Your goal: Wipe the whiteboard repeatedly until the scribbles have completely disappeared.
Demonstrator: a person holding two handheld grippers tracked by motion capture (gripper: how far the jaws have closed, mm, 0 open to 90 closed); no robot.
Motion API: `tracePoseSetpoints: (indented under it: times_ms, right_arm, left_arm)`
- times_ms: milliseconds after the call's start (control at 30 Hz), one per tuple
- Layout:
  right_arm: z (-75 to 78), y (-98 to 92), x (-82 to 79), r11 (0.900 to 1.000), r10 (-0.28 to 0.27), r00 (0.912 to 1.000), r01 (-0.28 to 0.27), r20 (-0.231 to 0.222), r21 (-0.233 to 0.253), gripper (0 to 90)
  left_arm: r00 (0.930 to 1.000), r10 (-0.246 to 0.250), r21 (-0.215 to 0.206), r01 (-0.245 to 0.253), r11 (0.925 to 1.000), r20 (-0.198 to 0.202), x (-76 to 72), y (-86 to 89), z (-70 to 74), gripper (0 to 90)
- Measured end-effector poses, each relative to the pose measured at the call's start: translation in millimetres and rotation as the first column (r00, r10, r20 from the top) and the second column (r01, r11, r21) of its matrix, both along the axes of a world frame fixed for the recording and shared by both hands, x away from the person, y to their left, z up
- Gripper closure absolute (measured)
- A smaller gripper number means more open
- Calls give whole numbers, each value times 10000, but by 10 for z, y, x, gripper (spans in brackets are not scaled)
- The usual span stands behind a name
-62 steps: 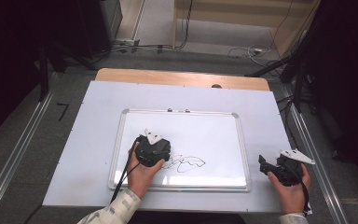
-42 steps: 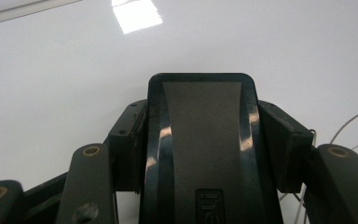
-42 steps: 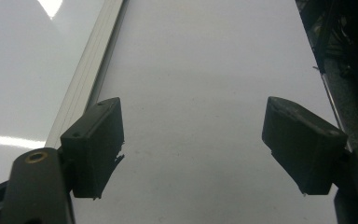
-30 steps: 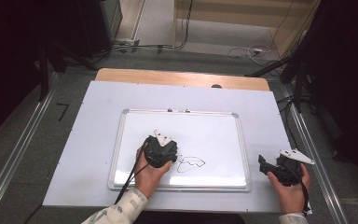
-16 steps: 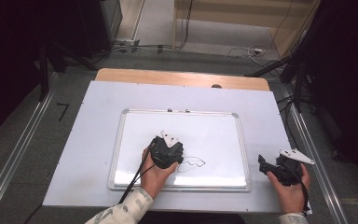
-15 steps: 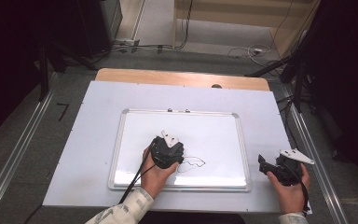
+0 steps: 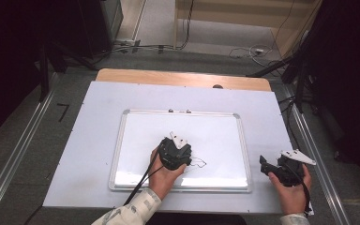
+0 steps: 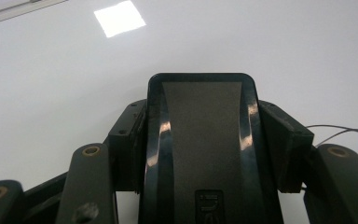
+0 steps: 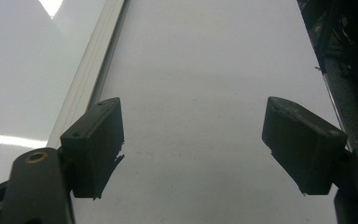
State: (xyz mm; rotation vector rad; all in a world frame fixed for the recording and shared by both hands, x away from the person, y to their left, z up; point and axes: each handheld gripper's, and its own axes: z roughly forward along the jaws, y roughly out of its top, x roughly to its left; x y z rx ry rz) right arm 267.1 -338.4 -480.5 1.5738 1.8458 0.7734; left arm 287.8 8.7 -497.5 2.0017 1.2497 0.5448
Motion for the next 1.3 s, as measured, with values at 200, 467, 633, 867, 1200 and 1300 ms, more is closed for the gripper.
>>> tracePoseSetpoints:
  times_ms: [200, 467, 633, 867, 1200, 1300]
  right_arm:
    - [3, -2, -1, 10000, 11, 10000, -11, 9, 38, 193]
    - [4, -1, -1, 10000, 14, 10000, -14, 2, 45, 193]
    - [5, -2, -2, 10000, 17, 10000, -17, 3, 39, 193]
    - [5, 0, 0, 10000, 74, 10000, -74, 47, 12, 193]
    - [10, 0, -5, 10000, 50, 10000, -50, 51, 39, 193]
    - [10, 1, -4, 10000, 55, 10000, -55, 54, 40, 193]
  left_arm:
    - [9999, -136, 34, 136, 9999, -9, -3, -98, 2, 410]
    - [9995, -319, 49, 319, 9995, 3, -8, -247, 3, 410]
    - [9991, -424, 35, 424, 9991, 6, -3, -322, 3, 410]
    - [9983, -579, 58, 579, 9983, 3, 3, -425, 5, 410]
    - [9964, -845, 180, 845, 9963, 1, 18, -570, 10, 411]
    - [9958, -915, 136, 915, 9957, 27, 24, -615, 7, 411]
